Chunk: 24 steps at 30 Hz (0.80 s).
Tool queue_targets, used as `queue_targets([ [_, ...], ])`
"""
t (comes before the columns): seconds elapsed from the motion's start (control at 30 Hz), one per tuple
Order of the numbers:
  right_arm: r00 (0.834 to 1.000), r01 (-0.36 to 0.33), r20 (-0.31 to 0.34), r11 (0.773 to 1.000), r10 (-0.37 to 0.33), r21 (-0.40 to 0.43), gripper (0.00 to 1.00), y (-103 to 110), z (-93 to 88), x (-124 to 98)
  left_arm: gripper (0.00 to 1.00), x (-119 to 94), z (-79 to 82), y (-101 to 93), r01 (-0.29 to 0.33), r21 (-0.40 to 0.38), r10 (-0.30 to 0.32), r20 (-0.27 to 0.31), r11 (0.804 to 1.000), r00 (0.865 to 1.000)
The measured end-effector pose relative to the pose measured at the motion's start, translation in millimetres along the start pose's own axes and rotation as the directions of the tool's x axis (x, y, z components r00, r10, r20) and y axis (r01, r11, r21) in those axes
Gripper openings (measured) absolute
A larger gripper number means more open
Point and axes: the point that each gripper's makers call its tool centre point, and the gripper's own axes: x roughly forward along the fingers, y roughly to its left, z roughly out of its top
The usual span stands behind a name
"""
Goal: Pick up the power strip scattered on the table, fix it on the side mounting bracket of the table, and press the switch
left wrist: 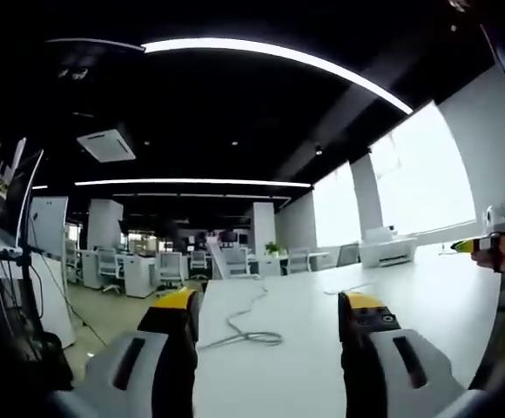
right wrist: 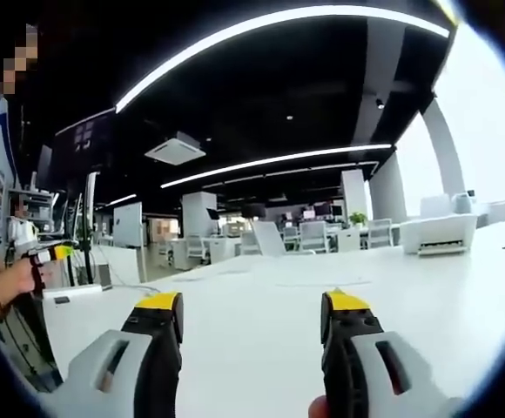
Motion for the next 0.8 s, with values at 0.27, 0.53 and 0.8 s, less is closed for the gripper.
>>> queue_targets([
  [0.27, 1.000, 0.003, 0.005, 1.000, -0.003, -0.013, 0.60, 1, 7.8, -8, 0.69, -2, 3.7, -4.5, 0.007, -0.011, -0.007, 0.013, 1.000, 1.000],
  [0.53, 1.000, 0.007, 0.012, 1.000, -0.007, -0.011, 0.60, 0, 10.2, -12, 0.68, -5, 7.0, -9.7, 0.008, -0.011, -0.008, 0.018, 1.000, 1.000],
  [0.8, 1.000, -0.004, 0.027, 1.000, 0.005, -0.017, 0.60, 8, 16.8, -12, 0.68, -8, 11.0, -9.8, 0.011, -0.008, -0.011, 0.023, 1.000, 1.000],
])
